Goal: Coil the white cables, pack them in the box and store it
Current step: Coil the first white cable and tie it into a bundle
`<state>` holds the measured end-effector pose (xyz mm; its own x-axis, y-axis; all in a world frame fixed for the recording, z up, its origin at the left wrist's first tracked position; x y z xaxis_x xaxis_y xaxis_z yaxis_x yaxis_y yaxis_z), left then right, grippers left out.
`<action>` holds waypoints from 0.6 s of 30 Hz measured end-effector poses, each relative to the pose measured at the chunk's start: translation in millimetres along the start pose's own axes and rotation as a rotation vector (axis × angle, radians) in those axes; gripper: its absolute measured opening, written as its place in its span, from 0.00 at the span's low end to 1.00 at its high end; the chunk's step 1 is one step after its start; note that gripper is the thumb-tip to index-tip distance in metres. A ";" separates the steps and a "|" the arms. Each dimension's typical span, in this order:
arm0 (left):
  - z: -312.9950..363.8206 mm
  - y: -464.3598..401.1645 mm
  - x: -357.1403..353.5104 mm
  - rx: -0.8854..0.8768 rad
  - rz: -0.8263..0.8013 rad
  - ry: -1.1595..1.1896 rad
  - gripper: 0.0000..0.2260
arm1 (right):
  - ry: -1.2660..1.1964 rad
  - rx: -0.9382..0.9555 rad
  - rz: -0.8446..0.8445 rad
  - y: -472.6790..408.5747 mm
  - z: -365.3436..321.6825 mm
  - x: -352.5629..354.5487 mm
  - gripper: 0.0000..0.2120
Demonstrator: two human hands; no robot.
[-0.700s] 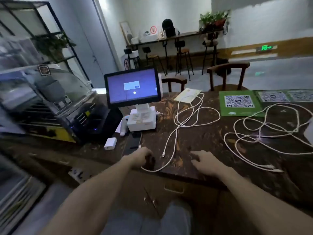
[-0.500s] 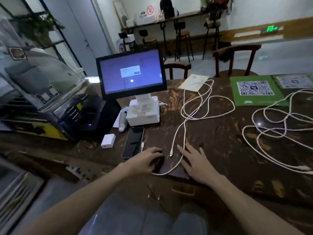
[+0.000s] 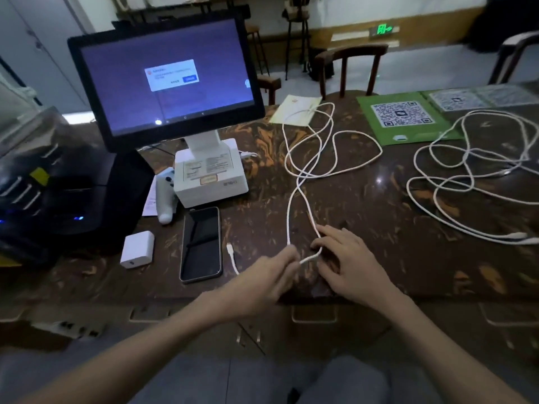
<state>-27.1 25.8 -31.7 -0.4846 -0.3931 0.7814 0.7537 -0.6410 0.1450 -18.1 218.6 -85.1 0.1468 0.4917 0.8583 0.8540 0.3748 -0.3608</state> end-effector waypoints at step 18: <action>65.9 82.6 -63.4 0.124 -0.234 0.491 0.15 | -0.839 -0.693 0.535 70.3 -46.5 85.0 0.18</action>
<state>95.2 41.3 -29.3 -0.7732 -0.5292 0.3495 0.6330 -0.6777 0.3743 77.6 250.2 -20.5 0.4128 0.9085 0.0643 0.9082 -0.4053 -0.1048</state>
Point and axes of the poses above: each hand's wrist, its own y-axis away from the middle knuckle, its own x-axis out of the back of the hand, z = x × y, the point moved 3 cm from there along -y, towards the middle knuckle, and after that the axes turned 14 degrees about x, right-handed, at the moved point
